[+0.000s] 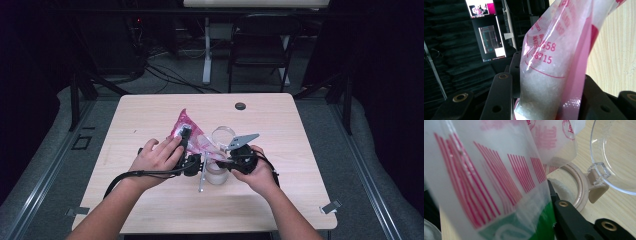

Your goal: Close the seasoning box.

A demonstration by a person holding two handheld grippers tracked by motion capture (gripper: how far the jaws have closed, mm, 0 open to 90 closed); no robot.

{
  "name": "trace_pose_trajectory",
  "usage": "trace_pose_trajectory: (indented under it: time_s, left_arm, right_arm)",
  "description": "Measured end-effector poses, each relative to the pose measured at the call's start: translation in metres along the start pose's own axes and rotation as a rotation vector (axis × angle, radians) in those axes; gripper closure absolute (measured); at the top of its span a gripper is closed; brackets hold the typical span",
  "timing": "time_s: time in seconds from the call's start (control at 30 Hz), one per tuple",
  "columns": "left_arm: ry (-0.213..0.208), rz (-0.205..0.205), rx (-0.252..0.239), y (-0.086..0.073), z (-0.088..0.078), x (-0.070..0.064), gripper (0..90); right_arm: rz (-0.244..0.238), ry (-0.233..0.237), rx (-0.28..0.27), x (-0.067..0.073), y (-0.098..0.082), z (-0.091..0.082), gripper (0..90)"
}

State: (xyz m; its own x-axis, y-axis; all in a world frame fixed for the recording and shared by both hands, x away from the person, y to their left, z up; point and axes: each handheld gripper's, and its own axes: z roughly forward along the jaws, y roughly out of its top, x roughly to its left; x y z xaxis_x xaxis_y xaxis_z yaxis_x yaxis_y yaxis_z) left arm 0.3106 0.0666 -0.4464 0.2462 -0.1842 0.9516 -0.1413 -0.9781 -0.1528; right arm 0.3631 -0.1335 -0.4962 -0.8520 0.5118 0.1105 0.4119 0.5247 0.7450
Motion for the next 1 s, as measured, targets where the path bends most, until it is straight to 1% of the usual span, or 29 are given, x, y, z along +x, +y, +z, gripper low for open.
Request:
trace_pose_trajectory:
  time_s: [0.07, 0.13, 0.27, 0.3, 0.37, 0.4, 0.47, 0.5, 0.53, 0.57, 0.6, 0.67, 0.73, 0.77, 0.83, 0.93, 1.0]
  left_arm:
    - [-0.009, -0.010, 0.001, -0.001, 0.000, -0.001, 66.7]
    - [-0.011, -0.023, 0.000, -0.002, 0.001, -0.003, 66.5]
    - [-0.015, -0.036, 0.000, -0.003, 0.002, -0.004, 66.5]
    - [-0.016, -0.046, 0.000, -0.003, 0.002, -0.006, 66.6]
    - [-0.025, -0.042, 0.004, -0.004, 0.002, -0.007, 66.5]
    - [-0.033, -0.062, 0.005, -0.005, 0.003, -0.010, 66.5]
    - [-0.028, -0.056, 0.004, -0.005, 0.003, -0.010, 66.4]
    - [-0.029, -0.060, 0.005, -0.006, 0.004, -0.011, 66.4]
    - [-0.032, -0.061, 0.006, -0.006, 0.004, -0.012, 66.4]
    - [-0.045, -0.072, 0.009, -0.006, 0.004, -0.014, 66.4]
    - [-0.042, -0.060, 0.008, -0.007, 0.005, -0.013, 66.4]
    - [-0.045, -0.059, 0.012, -0.007, 0.005, -0.014, 66.4]
    - [-0.051, -0.074, 0.013, -0.008, 0.005, -0.016, 66.4]
    - [-0.052, -0.075, 0.013, -0.008, 0.005, -0.016, 66.4]
    - [-0.051, -0.070, 0.012, -0.008, 0.004, -0.016, 66.4]
    - [-0.052, -0.075, 0.012, -0.008, 0.004, -0.017, 66.4]
    - [-0.054, -0.068, 0.011, -0.008, 0.005, -0.017, 66.4]
  right_arm:
    - [0.001, -0.001, -0.003, 0.000, 0.000, 0.000, 90.0]
    - [0.003, -0.002, -0.002, -0.001, 0.000, -0.001, 90.0]
    - [0.003, -0.004, -0.006, -0.001, 0.000, 0.000, 90.0]
    - [0.003, -0.006, -0.007, -0.001, 0.000, 0.000, 90.0]
    - [0.005, -0.007, -0.006, -0.001, -0.001, 0.000, 90.0]
    - [-0.002, -0.009, 0.007, -0.001, 0.000, 0.000, 90.0]
    - [-0.002, -0.011, 0.005, -0.001, 0.000, 0.000, 90.0]
    - [-0.002, -0.011, 0.005, -0.001, 0.000, 0.000, 90.0]
    - [0.000, -0.012, 0.004, -0.001, 0.000, 0.000, 90.0]
    - [-0.001, -0.013, 0.004, -0.001, 0.000, 0.000, 90.0]
    - [-0.001, -0.013, 0.004, -0.001, 0.000, 0.000, 90.0]
    - [-0.001, -0.016, 0.001, -0.001, 0.000, 0.000, 90.0]
    - [-0.004, -0.014, 0.001, -0.001, 0.000, 0.000, 90.0]
    - [-0.004, -0.014, 0.001, -0.001, 0.000, 0.000, 90.0]
    - [-0.004, -0.015, -0.001, -0.001, 0.000, 0.000, 90.0]
    - [-0.005, -0.015, -0.002, -0.001, 0.000, 0.000, 90.0]
    - [-0.006, -0.016, -0.001, -0.001, 0.000, 0.000, 90.0]
